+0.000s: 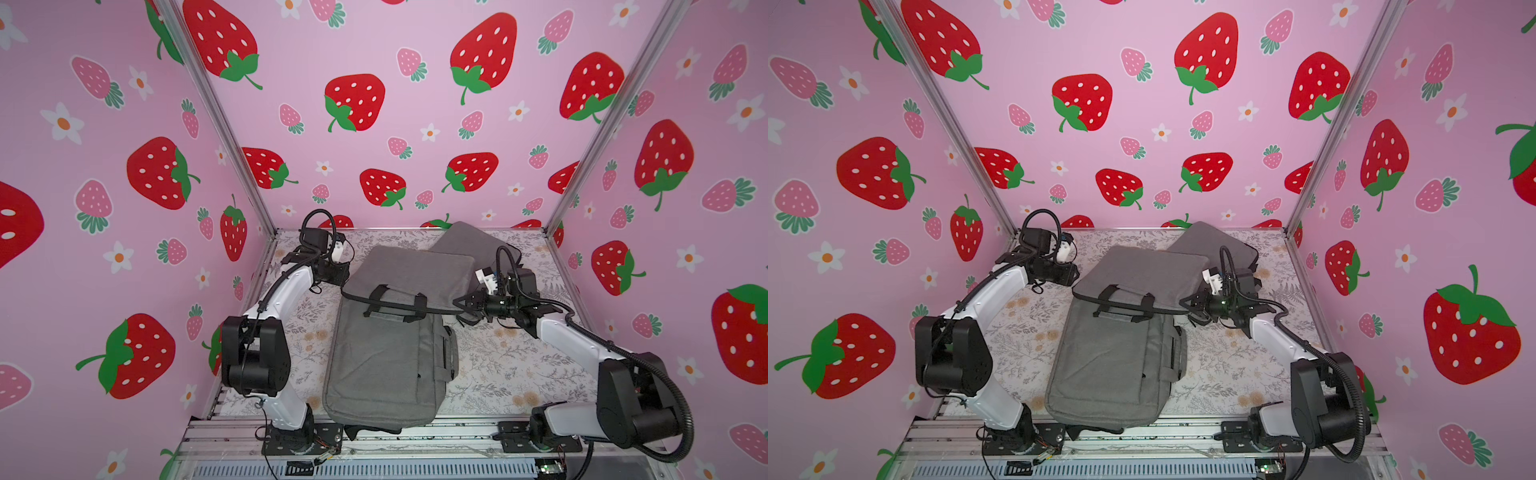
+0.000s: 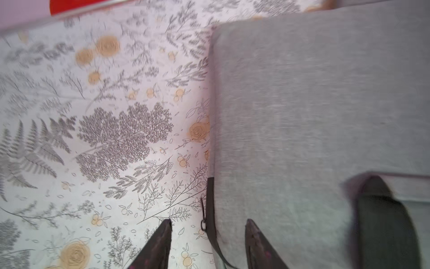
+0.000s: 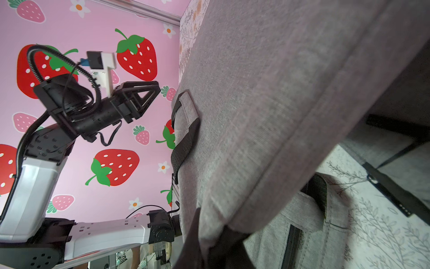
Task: Open the zippered laptop bag and take out the laptop
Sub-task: Unzip the zipper on the zippered laptop bag, then adjust the zippered laptop bag at the center of the board.
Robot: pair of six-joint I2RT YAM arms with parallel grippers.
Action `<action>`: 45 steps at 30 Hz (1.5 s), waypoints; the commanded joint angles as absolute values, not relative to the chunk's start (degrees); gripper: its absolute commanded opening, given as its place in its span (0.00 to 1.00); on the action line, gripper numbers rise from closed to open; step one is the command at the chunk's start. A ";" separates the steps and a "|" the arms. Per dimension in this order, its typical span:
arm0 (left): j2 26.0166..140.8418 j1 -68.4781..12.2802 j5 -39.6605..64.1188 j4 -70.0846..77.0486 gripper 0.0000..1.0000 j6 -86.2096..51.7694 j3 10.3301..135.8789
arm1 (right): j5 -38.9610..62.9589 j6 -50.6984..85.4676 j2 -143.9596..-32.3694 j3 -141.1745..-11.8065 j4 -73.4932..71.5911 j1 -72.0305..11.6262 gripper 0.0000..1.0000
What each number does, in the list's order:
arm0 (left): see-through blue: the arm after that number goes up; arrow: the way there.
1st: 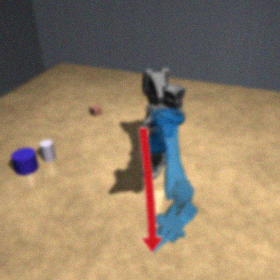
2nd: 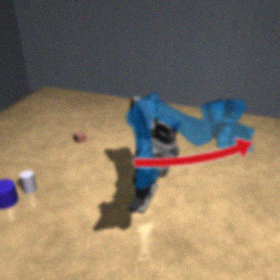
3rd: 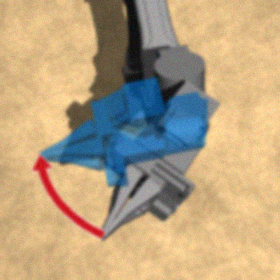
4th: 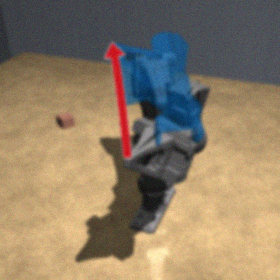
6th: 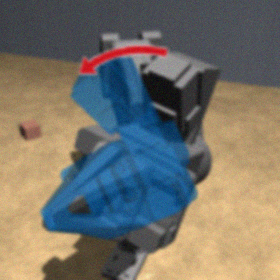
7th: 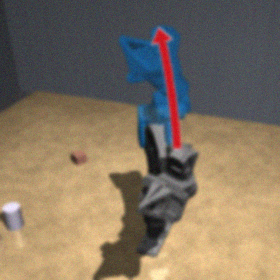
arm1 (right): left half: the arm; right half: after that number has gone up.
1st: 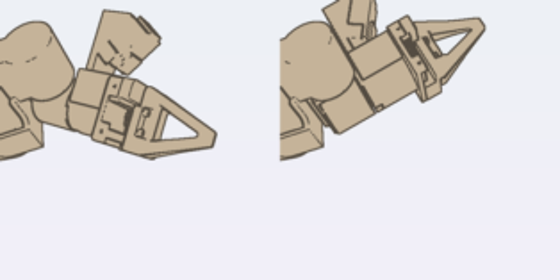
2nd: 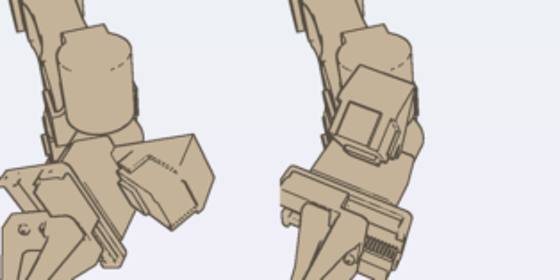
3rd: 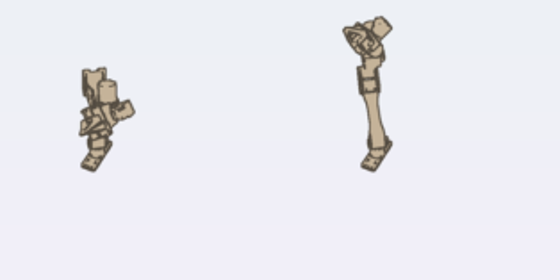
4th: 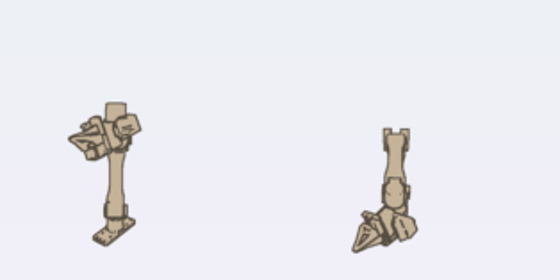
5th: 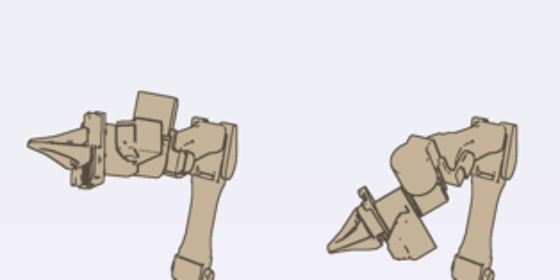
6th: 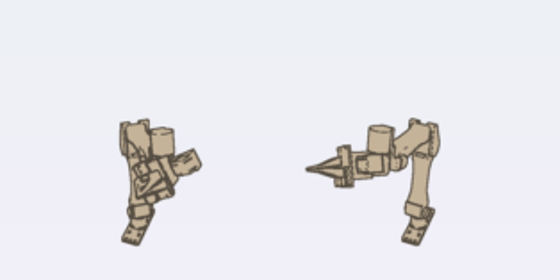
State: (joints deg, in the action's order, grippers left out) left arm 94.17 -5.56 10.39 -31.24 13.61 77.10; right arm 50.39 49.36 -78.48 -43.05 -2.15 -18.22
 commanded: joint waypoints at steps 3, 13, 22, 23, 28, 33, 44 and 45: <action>89.46 -11.07 11.48 -34.94 0.57 26.24 73.59 | 54.32 46.01 -80.50 -46.13 0.21 -18.03 0.00; 85.06 -22.13 4.55 -29.24 0.60 47.61 64.44 | 54.42 43.25 -83.88 -50.99 3.34 -17.42 0.00; 92.25 -25.27 -3.94 -23.77 0.60 54.83 65.74 | 54.51 43.18 -86.03 -53.06 3.43 -17.23 0.00; 92.83 -25.38 -4.11 -23.54 0.59 54.81 66.28 | 54.58 43.11 -86.20 -53.17 3.46 -17.14 0.00; 95.00 -25.74 -4.82 -21.12 0.54 54.01 67.96 | 54.80 42.65 -86.75 -53.53 4.22 -16.89 0.00; 96.15 -25.72 -2.08 -26.25 0.34 51.76 72.23 | 54.59 41.94 -87.51 -53.53 4.73 -16.72 0.00; 94.92 -26.06 -0.43 -37.77 0.00 45.15 77.03 | 52.99 40.43 -91.23 -57.18 6.13 -16.46 0.00; 94.41 -26.18 -0.12 -38.80 0.00 44.41 77.19 | 52.41 40.35 -91.82 -57.86 6.32 -16.44 0.00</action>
State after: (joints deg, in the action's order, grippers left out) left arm 96.20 -25.50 -3.07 -32.71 47.81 74.02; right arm 52.42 42.72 -90.30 -55.37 5.52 -16.32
